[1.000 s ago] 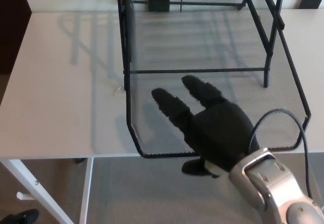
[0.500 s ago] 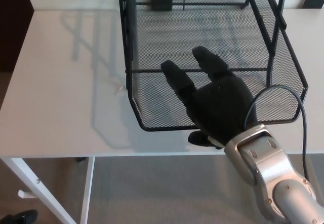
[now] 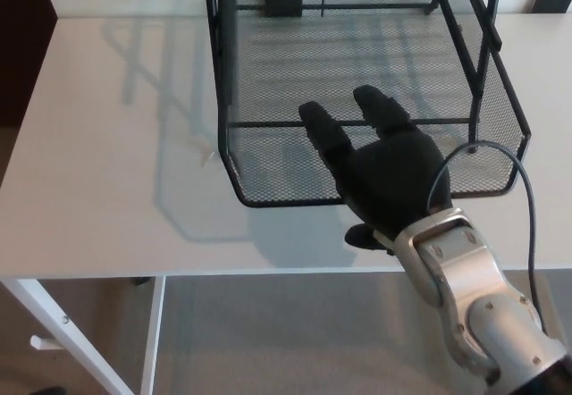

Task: The robot walk towards a table in front and then pushes a layer of a file tray back to its original position using its right hand

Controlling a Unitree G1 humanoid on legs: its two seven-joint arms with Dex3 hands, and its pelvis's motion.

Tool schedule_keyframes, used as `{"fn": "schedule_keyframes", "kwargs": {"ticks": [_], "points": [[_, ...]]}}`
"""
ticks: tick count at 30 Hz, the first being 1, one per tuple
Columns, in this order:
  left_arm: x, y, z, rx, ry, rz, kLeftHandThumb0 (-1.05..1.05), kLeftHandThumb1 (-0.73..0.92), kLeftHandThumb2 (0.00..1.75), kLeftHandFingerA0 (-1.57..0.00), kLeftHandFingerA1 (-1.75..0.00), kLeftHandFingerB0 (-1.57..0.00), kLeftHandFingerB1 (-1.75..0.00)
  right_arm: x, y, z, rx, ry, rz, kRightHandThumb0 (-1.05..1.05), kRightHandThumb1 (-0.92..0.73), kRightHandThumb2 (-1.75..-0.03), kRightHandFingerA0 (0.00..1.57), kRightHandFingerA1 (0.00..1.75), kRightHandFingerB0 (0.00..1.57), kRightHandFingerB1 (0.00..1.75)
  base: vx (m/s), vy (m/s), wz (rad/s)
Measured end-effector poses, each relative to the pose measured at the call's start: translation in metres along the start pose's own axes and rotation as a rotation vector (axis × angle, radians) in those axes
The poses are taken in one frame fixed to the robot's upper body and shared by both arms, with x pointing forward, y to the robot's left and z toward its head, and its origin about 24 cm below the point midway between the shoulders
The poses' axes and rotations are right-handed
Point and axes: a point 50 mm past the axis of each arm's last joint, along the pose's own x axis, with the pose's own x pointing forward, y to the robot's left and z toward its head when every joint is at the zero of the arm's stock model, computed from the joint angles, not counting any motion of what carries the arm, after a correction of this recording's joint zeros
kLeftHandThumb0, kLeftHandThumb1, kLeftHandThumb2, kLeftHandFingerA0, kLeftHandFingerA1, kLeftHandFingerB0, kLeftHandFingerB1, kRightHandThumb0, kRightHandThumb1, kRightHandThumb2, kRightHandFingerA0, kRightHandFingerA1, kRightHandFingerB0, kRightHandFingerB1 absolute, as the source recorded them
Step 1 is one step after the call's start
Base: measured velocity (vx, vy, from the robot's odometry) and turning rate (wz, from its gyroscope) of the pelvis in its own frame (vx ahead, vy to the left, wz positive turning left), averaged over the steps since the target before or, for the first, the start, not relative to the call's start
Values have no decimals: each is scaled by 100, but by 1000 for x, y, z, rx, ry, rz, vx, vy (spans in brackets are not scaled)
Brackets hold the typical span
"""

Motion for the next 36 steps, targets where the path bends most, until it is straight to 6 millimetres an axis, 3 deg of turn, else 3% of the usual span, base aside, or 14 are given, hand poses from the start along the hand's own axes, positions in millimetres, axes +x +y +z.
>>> {"fn": "schedule_keyframes", "kwargs": {"ticks": [29,30,32,33,35,36], "points": [[-2,-3,-5,41,-1,-14,-5,50,91,-42,-60,-21,-50,16,-30,3,94,-17,-99,-69,-42,-73,0,0,0,0,0,0,0],[-1,-3,-4,42,-5,-14,-7,70,59,-49,-46,-33,-37,17,-32,3,97,-18,-107,-69,-42,-74,0,0,0,2,0,0,0],[-2,-4,-4,44,-7,-16,-7,70,59,-49,-46,-32,-37,18,-36,2,106,-19,-118,-70,-43,-74,0,0,0,1,0,0,0],[-2,-4,-4,45,-7,-16,-4,52,92,-41,-60,-20,-50,17,-37,3,112,-20,-123,-71,-43,-75,0,0,0,2,0,0,0],[-2,-4,-3,47,-9,-17,-4,51,91,-41,-60,-20,-50,17,-40,4,121,-25,-133,-70,-43,-75,0,0,0,3,0,0,0],[-1,-4,-3,47,-10,-17,-7,70,59,-49,-46,-32,-37,16,-42,4,125,-27,-138,-70,-43,-75,0,0,0,3,0,0,0]]}}
